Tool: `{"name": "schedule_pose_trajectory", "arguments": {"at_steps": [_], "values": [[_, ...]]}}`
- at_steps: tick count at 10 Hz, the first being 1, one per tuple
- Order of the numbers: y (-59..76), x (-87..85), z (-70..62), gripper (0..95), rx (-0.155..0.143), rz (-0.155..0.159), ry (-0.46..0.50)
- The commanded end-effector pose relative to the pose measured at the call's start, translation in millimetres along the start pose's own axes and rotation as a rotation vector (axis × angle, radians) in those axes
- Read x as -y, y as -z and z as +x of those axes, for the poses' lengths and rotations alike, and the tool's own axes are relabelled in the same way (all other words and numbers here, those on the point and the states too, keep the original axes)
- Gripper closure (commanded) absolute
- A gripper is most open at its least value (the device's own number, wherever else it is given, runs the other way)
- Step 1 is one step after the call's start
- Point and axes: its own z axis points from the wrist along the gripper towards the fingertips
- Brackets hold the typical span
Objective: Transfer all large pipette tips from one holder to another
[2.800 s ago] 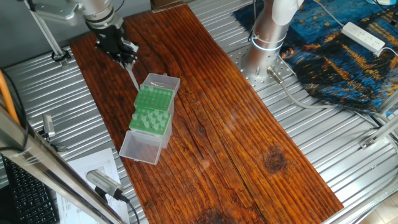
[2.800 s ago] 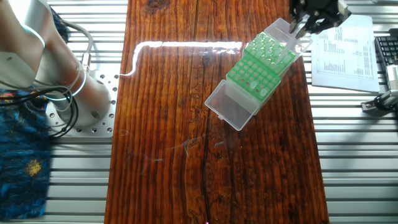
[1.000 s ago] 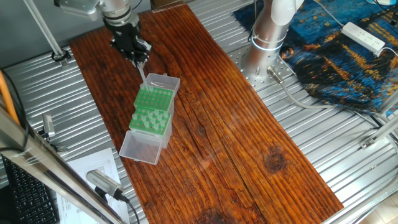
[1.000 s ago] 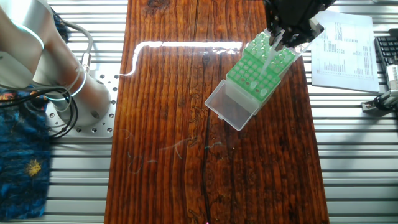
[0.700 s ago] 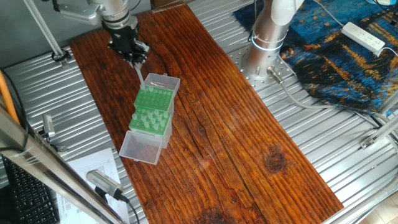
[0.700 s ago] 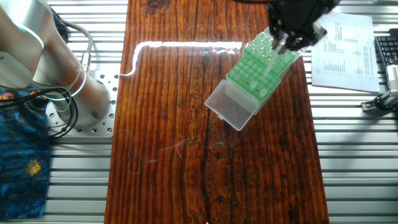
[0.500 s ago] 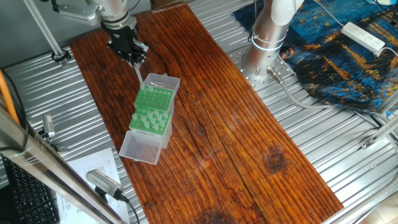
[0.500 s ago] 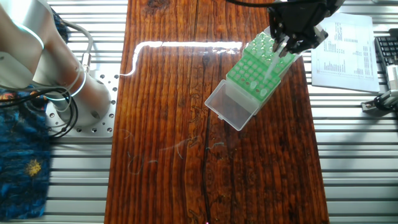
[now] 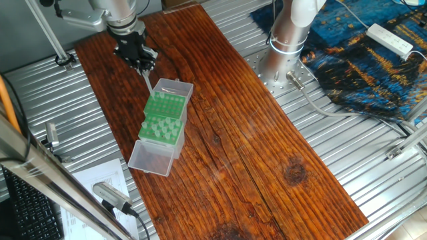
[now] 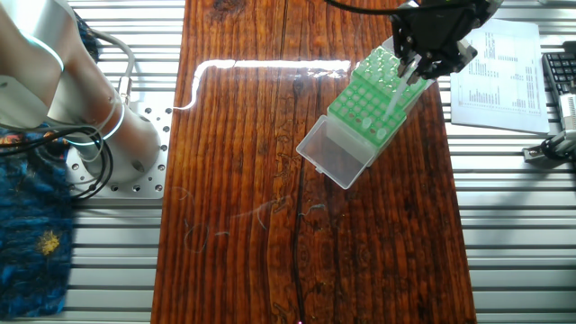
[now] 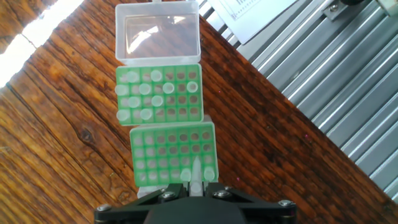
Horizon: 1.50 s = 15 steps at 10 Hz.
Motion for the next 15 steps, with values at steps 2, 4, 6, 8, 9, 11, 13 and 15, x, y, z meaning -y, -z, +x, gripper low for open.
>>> {"name": "schedule_pose_trajectory", "arguments": {"at_steps": [2,4,6,8,9,11,13,15], "values": [[-3.7,-1.0,1.9,95.0,0.004,0.0,-0.005],[-6.3,-2.6,3.9,95.0,0.004,0.0,-0.007],[-8.8,-2.9,5.4,95.0,0.005,0.002,-0.003],[-10.2,-2.0,5.9,95.0,0.005,0.001,-0.001],[-10.6,-2.1,5.9,95.0,0.006,0.001,-0.002],[-12.1,-2.5,6.3,95.0,0.005,0.0,-0.004],[-13.2,-3.5,7.3,95.0,0.008,0.0,-0.011],[-14.1,-2.9,7.2,95.0,0.008,-0.001,-0.009]]}}
